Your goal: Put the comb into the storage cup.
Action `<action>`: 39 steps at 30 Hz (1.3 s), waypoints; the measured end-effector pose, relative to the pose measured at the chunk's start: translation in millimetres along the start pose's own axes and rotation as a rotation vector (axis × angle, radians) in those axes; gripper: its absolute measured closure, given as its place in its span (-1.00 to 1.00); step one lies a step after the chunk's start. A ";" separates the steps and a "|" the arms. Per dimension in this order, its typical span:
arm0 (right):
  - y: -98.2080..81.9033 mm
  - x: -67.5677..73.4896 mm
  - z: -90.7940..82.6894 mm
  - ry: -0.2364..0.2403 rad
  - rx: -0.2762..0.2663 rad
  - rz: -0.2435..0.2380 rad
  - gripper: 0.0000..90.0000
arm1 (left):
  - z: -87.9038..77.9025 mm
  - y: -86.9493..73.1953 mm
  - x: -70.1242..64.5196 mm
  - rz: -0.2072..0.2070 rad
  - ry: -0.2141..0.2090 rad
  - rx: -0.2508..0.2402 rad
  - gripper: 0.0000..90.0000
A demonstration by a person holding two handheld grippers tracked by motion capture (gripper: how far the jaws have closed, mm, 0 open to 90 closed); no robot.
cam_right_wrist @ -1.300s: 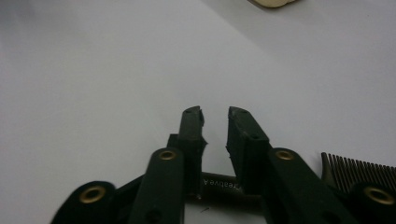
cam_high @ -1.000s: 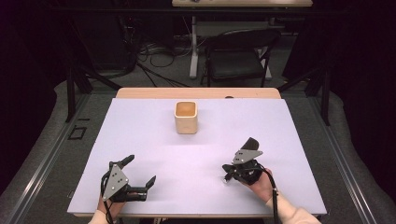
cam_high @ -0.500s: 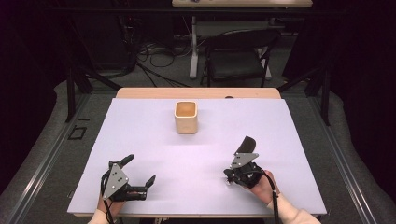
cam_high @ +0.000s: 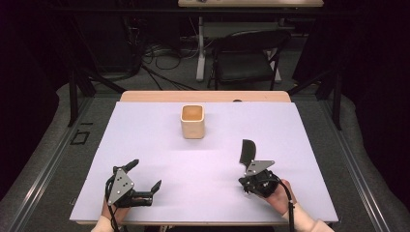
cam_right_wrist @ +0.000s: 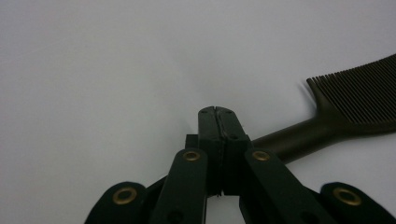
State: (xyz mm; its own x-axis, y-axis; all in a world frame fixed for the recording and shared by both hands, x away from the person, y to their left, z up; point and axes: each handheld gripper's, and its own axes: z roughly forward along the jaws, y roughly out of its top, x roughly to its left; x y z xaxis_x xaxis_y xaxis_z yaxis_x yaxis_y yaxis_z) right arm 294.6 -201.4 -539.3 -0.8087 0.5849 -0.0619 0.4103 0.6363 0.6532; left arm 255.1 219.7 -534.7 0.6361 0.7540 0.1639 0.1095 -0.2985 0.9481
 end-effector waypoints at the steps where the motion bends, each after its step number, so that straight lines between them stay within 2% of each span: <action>1: -0.7 -0.4 -1.4 0.006 0.003 0.005 1.00 | 0.7 -0.1 0.0 -0.003 -0.001 -0.002 -1.00; 15: -3.8 2.0 -6.6 0.005 0.052 0.012 1.00 | -0.1 0.1 0.4 -0.001 -0.003 -0.003 -1.00; 24: -9.7 -5.4 -15.6 -0.017 0.083 0.031 1.00 | -0.7 -0.1 0.2 -0.005 -0.001 -0.004 -1.00; 29: -15.3 -12.4 -21.3 -0.032 0.102 0.060 1.00 | 0.0 0.2 0.2 0.000 -0.001 -0.002 -1.00; 39: -19.7 -18.6 -24.3 -0.060 0.121 0.072 1.00 | -0.4 0.3 0.3 0.004 -0.003 -0.001 -1.00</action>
State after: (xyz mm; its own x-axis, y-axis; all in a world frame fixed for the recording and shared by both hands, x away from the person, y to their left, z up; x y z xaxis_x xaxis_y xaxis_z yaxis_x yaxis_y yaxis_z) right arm 291.3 -237.0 -532.7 -0.7505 0.6576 -0.0656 0.5169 0.6459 0.5617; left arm 255.0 220.0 -534.2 0.6389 0.7510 0.1668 0.1066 -0.3012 0.9476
